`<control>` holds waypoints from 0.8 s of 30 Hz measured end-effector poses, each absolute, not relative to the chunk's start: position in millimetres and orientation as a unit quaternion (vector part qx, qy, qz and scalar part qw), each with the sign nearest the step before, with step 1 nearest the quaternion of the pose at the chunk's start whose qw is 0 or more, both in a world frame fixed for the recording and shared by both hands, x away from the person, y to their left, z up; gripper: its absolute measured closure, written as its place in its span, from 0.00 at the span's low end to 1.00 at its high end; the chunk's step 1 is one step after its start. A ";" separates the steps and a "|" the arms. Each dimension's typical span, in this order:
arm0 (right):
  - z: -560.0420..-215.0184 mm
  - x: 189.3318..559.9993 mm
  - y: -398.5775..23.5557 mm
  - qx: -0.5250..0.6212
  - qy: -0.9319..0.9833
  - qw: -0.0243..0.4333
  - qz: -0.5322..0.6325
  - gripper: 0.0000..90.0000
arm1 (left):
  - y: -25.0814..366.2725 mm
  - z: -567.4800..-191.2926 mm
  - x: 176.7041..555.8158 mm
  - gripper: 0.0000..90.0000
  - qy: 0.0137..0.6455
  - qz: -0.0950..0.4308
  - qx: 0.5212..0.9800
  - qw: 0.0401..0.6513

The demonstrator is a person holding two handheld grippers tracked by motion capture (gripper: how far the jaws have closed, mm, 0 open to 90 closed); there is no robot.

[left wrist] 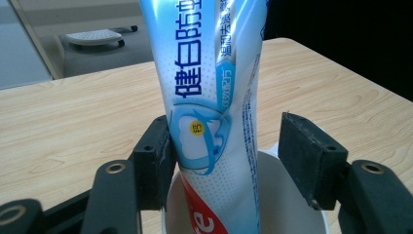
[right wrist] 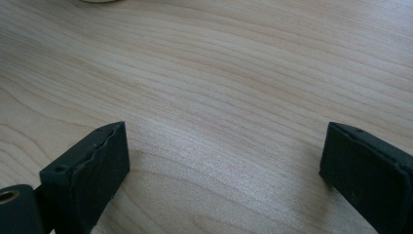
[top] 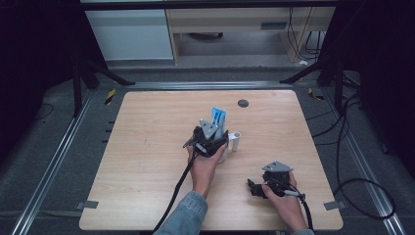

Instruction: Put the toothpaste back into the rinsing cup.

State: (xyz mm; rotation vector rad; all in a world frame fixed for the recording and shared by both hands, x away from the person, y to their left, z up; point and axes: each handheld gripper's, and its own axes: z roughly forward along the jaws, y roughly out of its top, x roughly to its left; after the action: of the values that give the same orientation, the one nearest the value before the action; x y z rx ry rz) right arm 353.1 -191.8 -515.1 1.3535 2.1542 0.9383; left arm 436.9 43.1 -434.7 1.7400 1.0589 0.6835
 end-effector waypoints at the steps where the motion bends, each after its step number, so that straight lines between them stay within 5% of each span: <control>1: -515.1 353.2 -191.9 0.487 0.777 0.214 0.337 0.05 | 43.2 -434.8 437.1 0.43 0.433 0.278 0.713 0.477; 24: -515.1 353.1 -191.8 0.487 0.776 0.213 0.338 0.05 | 47.8 -432.7 437.1 0.14 0.440 0.259 0.719 0.472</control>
State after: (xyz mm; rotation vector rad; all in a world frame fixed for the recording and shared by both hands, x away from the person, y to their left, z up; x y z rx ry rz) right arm 353.1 -191.8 -515.1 1.3525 2.1548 0.9374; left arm 437.1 47.8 -432.7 1.7590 1.0773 0.6337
